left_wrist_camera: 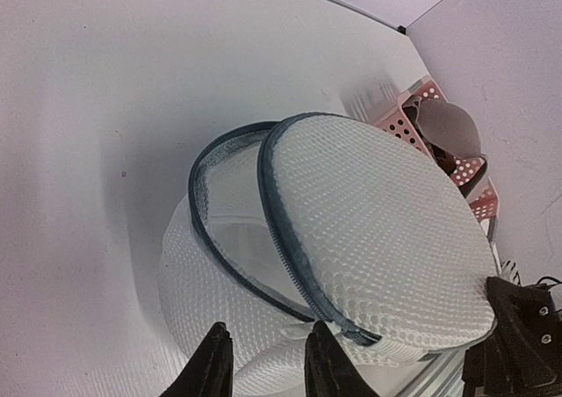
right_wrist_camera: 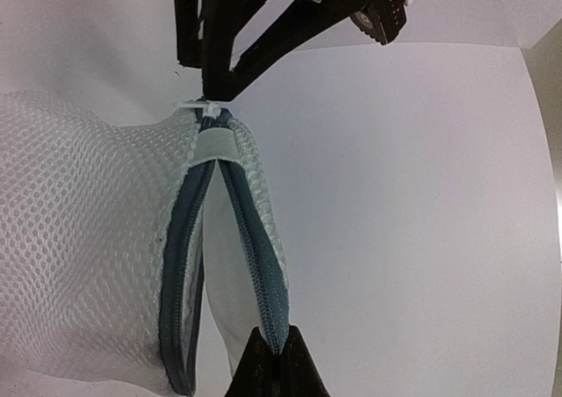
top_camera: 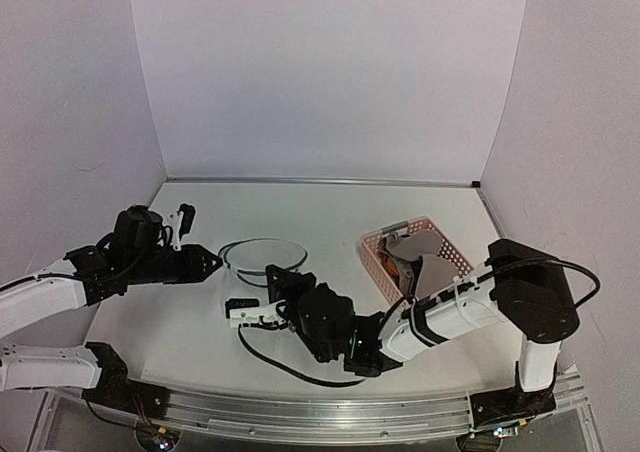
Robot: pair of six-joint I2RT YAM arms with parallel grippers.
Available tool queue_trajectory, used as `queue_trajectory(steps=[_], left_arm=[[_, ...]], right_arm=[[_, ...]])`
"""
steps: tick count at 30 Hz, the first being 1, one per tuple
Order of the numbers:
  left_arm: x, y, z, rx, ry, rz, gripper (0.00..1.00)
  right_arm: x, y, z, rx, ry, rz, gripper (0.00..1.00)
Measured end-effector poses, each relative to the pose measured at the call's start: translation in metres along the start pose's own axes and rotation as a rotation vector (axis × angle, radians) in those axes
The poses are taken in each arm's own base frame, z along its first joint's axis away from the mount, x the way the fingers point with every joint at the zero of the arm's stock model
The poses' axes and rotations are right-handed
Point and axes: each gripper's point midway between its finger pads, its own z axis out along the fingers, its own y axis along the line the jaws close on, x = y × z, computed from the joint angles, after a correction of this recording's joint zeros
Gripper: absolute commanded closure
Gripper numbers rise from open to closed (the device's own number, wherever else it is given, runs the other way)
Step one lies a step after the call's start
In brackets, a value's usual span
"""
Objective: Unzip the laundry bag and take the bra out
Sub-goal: Close the laundry bag at the center of the board, then adjust the laundry bag at the center of the board.
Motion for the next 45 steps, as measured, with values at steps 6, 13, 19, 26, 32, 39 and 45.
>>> queue_trajectory(steps=[6,13,19,26,32,39,45], left_arm=[[0.001,0.005,-0.003,-0.026,-0.003,-0.007,0.87],[0.008,0.017,-0.01,-0.083,0.014,-0.003,0.89],[0.011,0.019,-0.012,-0.096,0.022,-0.003,0.9],[0.019,0.021,-0.006,-0.1,0.066,-0.009,0.91],[0.027,0.014,0.004,-0.052,0.114,-0.014,0.93],[0.038,0.011,0.023,-0.013,0.168,-0.02,0.94],[0.055,0.016,0.04,-0.017,0.231,-0.024,0.98]], right_arm=[[-0.006,0.023,-0.003,-0.013,-0.041,-0.004,1.0],[-0.016,0.041,-0.005,-0.005,-0.086,0.013,1.0],[-0.021,0.06,-0.004,0.009,-0.132,0.0,1.0],[-0.023,0.087,-0.009,-0.008,-0.184,-0.063,1.0],[-0.025,0.094,-0.01,-0.012,-0.208,-0.066,0.92],[-0.021,0.117,-0.011,-0.049,-0.213,-0.076,0.89],[-0.017,0.127,-0.013,-0.069,-0.208,-0.074,0.82]])
